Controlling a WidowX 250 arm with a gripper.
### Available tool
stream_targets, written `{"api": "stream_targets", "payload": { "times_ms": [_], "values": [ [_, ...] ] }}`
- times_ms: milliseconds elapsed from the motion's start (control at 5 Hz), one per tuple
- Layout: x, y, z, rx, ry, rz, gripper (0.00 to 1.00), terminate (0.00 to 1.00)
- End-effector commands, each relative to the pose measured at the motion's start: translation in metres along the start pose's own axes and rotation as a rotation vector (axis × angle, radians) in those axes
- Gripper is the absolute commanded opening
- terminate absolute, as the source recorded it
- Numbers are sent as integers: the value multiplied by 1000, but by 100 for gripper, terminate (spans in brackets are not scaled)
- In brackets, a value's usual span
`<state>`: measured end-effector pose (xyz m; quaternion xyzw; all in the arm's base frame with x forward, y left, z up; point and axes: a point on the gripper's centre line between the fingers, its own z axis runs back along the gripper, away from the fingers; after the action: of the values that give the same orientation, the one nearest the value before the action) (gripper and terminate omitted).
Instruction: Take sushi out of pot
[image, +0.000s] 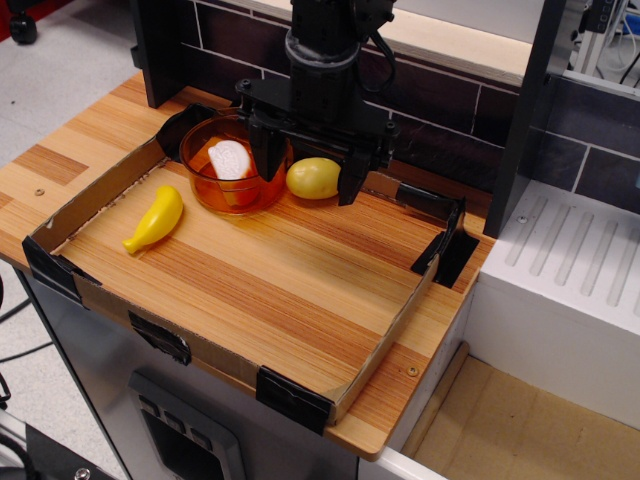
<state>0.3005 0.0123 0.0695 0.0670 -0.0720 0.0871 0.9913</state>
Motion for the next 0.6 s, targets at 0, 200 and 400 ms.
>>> {"api": "stream_targets", "payload": {
  "times_ms": [0,200,400],
  "values": [
    [0,0,0,0,0,0,100,0],
    [6,10,19,-64,-24,87,100,0],
    [10,23,33,-62,-73,159,100,0]
  ]
}}
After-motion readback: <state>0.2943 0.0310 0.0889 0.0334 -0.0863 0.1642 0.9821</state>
